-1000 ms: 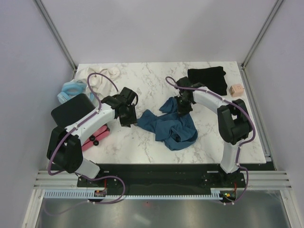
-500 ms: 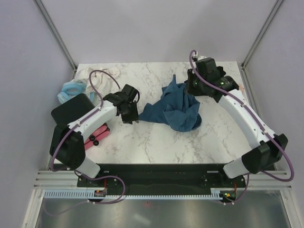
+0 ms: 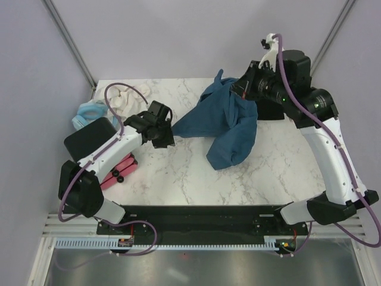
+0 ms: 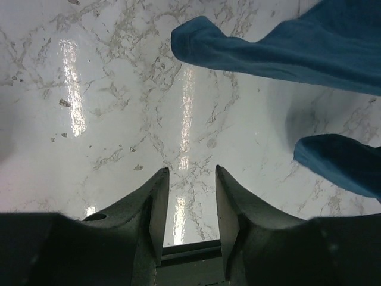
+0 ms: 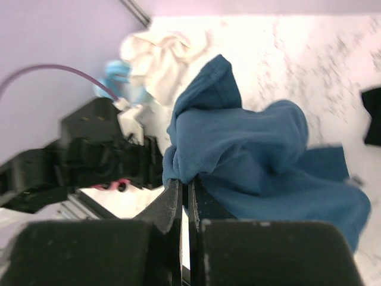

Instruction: Fold and stack the t-shirts

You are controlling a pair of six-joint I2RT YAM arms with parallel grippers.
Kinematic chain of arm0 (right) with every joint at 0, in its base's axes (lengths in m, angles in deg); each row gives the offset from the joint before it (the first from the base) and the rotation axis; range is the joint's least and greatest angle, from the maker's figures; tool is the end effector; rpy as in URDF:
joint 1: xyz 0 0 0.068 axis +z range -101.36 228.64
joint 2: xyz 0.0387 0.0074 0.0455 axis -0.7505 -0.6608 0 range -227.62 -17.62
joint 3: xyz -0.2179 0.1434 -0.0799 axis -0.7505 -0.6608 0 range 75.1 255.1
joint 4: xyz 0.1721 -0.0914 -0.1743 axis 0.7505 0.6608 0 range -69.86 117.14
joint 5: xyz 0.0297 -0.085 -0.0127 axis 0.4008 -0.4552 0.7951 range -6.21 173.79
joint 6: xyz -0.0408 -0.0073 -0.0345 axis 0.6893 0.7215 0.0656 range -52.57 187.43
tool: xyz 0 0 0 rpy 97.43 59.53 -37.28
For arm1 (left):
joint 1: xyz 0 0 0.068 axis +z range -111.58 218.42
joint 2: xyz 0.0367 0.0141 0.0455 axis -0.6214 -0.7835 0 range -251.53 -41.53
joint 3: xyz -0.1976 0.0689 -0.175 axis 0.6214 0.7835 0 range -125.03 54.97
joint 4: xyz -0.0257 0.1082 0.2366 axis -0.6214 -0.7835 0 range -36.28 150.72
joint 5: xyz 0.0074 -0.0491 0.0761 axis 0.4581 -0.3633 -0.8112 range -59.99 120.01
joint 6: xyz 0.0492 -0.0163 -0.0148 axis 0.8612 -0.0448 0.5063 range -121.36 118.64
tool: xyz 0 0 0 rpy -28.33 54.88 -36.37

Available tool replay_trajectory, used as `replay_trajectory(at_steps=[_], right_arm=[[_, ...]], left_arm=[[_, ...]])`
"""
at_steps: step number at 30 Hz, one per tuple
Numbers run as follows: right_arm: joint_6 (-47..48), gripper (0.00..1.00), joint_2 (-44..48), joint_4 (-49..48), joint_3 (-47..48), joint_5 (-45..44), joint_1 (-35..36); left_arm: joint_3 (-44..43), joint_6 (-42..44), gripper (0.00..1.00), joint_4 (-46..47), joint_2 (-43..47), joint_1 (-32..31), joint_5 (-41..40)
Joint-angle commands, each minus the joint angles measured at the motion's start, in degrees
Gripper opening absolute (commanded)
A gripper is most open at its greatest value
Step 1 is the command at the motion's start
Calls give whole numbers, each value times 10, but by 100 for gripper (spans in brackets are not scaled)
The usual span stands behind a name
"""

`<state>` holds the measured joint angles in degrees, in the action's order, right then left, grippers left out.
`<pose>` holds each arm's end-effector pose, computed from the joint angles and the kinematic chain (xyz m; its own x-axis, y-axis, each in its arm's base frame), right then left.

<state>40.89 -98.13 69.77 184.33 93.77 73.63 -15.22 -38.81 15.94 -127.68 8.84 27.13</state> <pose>0.2371 0.1174 0.5054 -0.5408 0.2335 -0.8081 -0.3590 0.8047 0.4728 0.2686 -0.1504 0.2717 -0.8891 -0.1937 -0.4147 -0.0869 0.9610 -0.2625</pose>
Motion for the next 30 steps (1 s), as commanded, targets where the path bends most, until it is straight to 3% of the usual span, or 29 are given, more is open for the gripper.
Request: replay_trajectory(at_steps=[1, 5, 8, 13, 18, 22, 26, 30], right_arm=[[-43, 0, -21, -12, 117, 53, 27], [-65, 0, -29, -5, 128, 62, 70], [-72, 0, -10, 14, 71, 10, 120], [-157, 0, 51, 44, -148, -46, 139], [-160, 0, 35, 62, -321, -65, 204], [-142, 0, -14, 88, -334, -95, 237], [-109, 0, -61, 97, -333, -61, 270], [-84, 8, -108, 100, -341, -37, 298]], left_arm=[[7, 15, 46, 29, 64, 6, -21], [15, 16, 52, 31, 101, 21, -42], [16, 19, 54, 28, 119, 47, -49], [-3, 22, 53, 7, 131, 83, -45], [-17, 19, 53, -4, 129, 83, -53], [-22, 16, 52, -8, 117, 83, -41], [-25, 19, 50, -8, 101, 83, -36], [-33, 19, 49, -8, 84, 84, -33]])
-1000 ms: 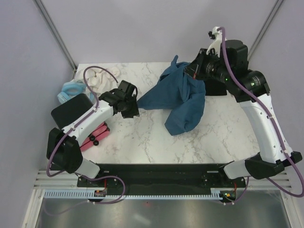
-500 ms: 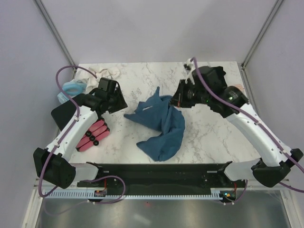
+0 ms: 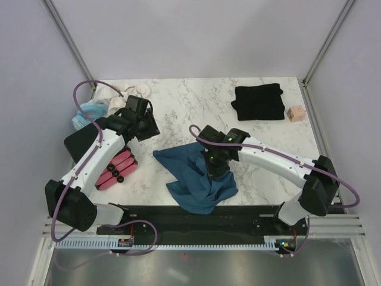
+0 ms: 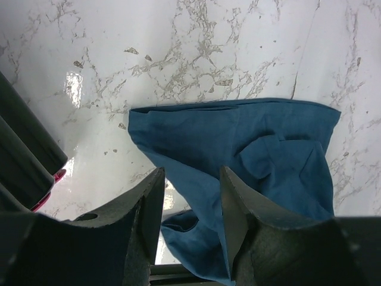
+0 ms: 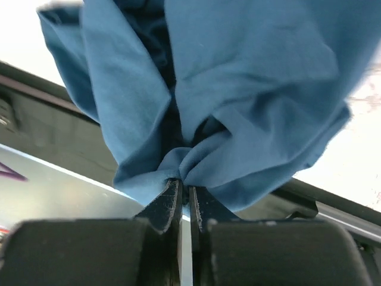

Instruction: Fold and stack the t-shirts

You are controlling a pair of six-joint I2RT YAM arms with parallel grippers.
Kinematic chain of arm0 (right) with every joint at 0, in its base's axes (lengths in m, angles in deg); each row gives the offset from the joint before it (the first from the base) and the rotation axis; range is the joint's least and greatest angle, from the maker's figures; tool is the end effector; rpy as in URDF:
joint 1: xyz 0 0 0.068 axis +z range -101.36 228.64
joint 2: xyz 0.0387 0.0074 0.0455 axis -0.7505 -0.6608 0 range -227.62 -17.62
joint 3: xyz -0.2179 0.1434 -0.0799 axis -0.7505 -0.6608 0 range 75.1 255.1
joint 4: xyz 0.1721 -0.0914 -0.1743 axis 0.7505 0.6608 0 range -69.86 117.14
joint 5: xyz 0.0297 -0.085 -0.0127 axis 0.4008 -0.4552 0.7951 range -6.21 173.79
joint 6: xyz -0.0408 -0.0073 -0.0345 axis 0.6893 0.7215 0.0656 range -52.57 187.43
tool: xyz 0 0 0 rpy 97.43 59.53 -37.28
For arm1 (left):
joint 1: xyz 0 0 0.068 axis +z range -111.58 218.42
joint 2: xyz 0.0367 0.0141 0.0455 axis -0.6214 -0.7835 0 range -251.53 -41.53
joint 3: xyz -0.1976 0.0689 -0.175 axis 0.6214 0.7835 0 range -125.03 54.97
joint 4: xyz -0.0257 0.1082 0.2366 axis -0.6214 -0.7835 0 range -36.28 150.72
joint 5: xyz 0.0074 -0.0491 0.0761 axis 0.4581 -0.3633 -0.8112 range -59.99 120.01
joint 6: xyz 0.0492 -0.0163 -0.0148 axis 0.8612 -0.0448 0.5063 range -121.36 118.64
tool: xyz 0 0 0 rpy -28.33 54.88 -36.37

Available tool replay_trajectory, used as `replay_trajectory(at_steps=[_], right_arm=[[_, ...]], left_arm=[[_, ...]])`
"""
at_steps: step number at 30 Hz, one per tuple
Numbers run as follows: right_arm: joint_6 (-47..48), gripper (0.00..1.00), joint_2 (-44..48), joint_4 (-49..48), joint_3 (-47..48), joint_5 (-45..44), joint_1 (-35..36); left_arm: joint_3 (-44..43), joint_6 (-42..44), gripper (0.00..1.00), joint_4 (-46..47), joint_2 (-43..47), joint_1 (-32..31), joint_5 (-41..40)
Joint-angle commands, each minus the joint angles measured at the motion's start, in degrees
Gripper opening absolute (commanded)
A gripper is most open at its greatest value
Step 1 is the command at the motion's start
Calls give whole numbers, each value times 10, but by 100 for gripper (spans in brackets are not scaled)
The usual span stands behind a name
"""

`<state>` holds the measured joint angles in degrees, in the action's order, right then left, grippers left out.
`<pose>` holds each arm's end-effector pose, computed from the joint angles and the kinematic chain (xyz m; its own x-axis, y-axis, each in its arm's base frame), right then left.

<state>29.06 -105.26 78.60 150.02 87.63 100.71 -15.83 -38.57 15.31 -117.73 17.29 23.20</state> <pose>0.1805 0.2356 0.2782 -0.9529 -0.2152 -0.2136 -0.2663 0.9309 0.2500 0.2587 -0.0955 0.3219 -0.7500 -0.3539 -0.5588 -0.2077 0.9281 -0.3091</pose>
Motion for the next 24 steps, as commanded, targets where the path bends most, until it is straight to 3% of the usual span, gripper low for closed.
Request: replay_trajectory(at_steps=[1, 3, 5, 7, 9, 13, 15, 16, 24], right_arm=[[39, 14, -41, 12, 2, 30, 31], [61, 21, -53, 16, -2, 72, 39], [64, 22, -49, 31, -2, 59, 44], [51, 46, -21, 69, 4, -1, 44], [32, 51, 16, 123, 17, -57, 42], [-7, 52, 74, 170, 39, -148, 29], [-14, 62, 106, 171, 35, -167, 16], [-17, 62, 113, 172, 27, -182, 8], [22, 59, 108, 25, -136, -116, -71]], left_arm=[[-30, 17, 49, -2, -25, -1, 8], [-41, 19, 49, -2, -36, -2, 11], [-50, 21, 48, -3, -52, -1, 14], [-62, 21, 48, -2, -61, -2, 18], [-70, 21, 48, -3, -70, -3, 19], [-76, 23, 48, -2, -84, -6, 24], [-79, 24, 48, -3, -90, -8, 27], [-79, 24, 47, -2, -91, -8, 28], [-88, 36, 47, -22, -94, -15, 28]])
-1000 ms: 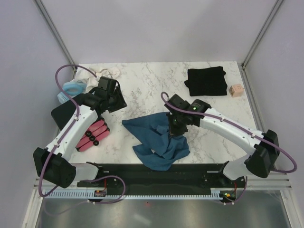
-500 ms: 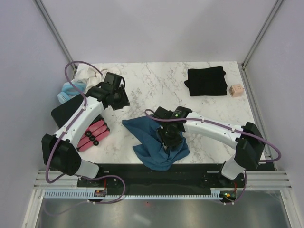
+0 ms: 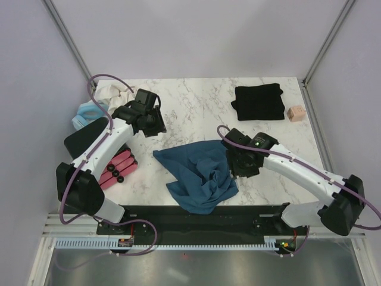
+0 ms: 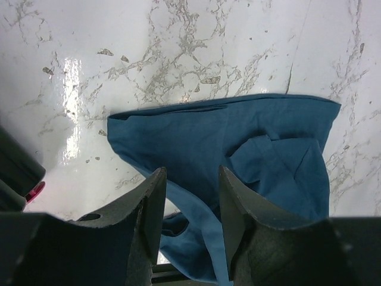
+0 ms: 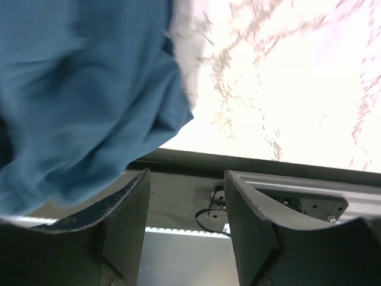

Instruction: Fold and stack the t-shirts

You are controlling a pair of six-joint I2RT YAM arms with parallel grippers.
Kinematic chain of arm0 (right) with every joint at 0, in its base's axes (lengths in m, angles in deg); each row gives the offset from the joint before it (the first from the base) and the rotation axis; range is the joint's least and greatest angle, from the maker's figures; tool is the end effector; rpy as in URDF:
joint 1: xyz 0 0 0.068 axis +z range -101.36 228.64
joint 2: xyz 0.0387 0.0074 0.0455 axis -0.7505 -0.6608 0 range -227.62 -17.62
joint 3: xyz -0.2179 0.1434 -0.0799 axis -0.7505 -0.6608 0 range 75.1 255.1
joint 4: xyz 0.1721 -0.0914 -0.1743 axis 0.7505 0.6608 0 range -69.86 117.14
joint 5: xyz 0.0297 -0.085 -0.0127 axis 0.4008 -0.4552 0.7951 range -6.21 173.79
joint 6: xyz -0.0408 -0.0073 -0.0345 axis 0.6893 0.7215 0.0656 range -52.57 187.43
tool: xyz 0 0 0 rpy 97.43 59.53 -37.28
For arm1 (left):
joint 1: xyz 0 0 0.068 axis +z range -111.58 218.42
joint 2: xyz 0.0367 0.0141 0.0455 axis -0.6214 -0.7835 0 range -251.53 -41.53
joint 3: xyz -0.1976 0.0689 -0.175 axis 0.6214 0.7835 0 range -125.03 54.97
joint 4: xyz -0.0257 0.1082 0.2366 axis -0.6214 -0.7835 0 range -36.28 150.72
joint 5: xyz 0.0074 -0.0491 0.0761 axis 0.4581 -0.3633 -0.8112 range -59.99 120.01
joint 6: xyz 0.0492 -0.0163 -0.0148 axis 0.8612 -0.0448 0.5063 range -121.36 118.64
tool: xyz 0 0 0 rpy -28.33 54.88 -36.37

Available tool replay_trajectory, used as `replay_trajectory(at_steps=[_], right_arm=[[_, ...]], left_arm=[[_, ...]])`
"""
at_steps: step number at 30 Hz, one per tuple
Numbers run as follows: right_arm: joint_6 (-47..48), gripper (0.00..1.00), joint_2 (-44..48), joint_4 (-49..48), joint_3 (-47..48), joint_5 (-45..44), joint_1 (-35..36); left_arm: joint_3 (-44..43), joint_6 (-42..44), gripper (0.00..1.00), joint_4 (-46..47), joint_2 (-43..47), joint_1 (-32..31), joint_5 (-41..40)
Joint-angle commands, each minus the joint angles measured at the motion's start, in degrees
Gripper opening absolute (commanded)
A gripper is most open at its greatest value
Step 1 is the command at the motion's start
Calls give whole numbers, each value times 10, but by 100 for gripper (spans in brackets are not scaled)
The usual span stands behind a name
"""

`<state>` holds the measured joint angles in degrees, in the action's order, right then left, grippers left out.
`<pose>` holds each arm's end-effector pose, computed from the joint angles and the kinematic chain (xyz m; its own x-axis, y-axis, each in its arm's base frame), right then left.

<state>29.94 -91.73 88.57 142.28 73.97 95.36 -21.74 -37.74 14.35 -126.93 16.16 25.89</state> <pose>0.1592 0.1603 0.2919 -0.9449 -0.1286 -0.3010 -0.1420 0.9896 0.0229 0.2905 -0.1161 0.3092 -0.8123 -0.3068 -0.4960 -0.1764 0.9399 -0.2924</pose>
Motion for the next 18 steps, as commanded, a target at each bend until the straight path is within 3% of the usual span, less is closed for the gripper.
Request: replay_trajectory(at_steps=[1, 6, 11, 18], right_arm=[[17, 59, -29, -92, -66, 25, -21], [58, 59, -73, -203, -86, 56, -58], [104, 59, -111, -190, -15, 53, -73], [134, 59, -132, -191, -2, 79, -122]], left_arm=[[-31, 31, 47, -16, -2, -3, -3], [-30, 35, 47, -39, -3, -3, -11], [-34, 39, 47, -51, -5, -5, -20], [-42, 37, 47, -53, -21, -7, -19]])
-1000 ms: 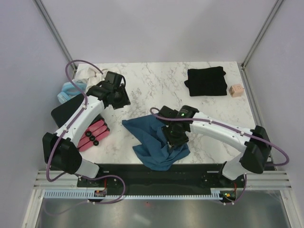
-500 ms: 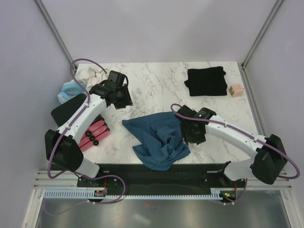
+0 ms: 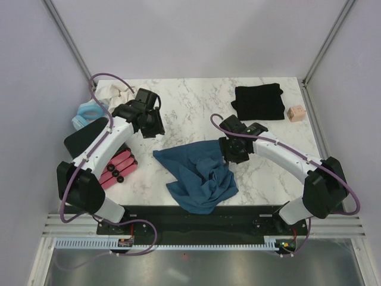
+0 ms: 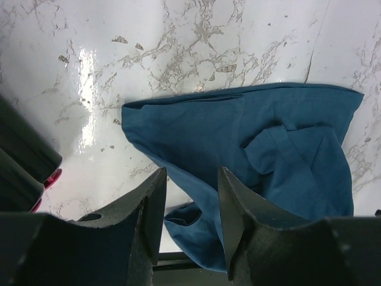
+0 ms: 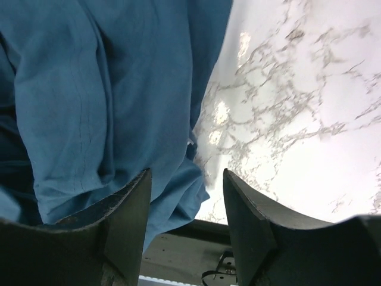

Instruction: Fold and stack the t-shirts

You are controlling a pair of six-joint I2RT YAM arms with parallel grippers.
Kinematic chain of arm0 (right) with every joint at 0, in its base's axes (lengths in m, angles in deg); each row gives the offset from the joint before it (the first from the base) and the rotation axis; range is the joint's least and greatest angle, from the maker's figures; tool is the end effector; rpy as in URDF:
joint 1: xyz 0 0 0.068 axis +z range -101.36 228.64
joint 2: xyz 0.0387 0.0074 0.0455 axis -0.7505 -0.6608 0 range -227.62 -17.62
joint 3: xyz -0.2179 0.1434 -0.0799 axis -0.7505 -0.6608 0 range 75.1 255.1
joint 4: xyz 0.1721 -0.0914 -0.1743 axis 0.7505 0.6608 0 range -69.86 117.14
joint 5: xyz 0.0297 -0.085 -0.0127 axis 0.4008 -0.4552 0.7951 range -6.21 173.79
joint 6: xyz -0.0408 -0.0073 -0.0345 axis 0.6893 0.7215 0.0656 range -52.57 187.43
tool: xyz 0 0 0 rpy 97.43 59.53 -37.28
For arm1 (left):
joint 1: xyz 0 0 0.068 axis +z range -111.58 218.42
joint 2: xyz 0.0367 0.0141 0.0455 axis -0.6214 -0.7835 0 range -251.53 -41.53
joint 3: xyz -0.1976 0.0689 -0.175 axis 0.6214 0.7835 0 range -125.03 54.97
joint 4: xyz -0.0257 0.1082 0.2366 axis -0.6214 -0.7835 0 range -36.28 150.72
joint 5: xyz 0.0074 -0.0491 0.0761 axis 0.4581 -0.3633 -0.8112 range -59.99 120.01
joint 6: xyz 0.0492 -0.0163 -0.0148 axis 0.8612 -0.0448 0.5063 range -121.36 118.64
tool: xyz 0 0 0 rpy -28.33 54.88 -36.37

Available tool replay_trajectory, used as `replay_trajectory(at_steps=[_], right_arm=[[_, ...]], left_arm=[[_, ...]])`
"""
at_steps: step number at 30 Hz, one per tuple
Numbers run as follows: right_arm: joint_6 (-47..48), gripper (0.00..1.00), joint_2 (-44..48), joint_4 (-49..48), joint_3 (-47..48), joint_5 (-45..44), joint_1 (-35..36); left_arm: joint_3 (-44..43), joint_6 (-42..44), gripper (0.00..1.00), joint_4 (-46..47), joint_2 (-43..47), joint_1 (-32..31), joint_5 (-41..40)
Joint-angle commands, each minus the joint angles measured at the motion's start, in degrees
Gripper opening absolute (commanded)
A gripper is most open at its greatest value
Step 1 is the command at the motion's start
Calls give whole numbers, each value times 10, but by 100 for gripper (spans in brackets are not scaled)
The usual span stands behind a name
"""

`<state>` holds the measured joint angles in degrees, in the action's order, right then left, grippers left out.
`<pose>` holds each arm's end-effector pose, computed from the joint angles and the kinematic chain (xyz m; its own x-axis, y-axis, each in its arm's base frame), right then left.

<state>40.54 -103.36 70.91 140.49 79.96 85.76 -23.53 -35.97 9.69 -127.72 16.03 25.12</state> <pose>0.2299 0.1710 0.2442 -0.9374 -0.1435 -0.3173 -0.1804 0.9795 0.0900 0.2879 -0.1153 0.3101 -0.8427 -0.2649 -0.4687 -0.1701 0.9570 -0.2351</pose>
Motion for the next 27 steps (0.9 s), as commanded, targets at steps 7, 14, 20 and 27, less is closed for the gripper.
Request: replay_trajectory(at_steps=[7, 14, 20, 27], right_arm=[[34, 60, -85, -49, 25, 97, -32], [34, 61, -123, -72, 48, 174, -32], [49, 11, -117, -79, 57, 190, -32], [59, 0, -72, -52, 109, 125, -32]], left_arm=[[-40, 17, 47, -7, -27, -6, -13], [-35, 16, 46, -8, -18, -6, -21], [-18, 13, 46, -7, -12, -6, -22], [-10, 5, 46, -7, -21, -10, -1]])
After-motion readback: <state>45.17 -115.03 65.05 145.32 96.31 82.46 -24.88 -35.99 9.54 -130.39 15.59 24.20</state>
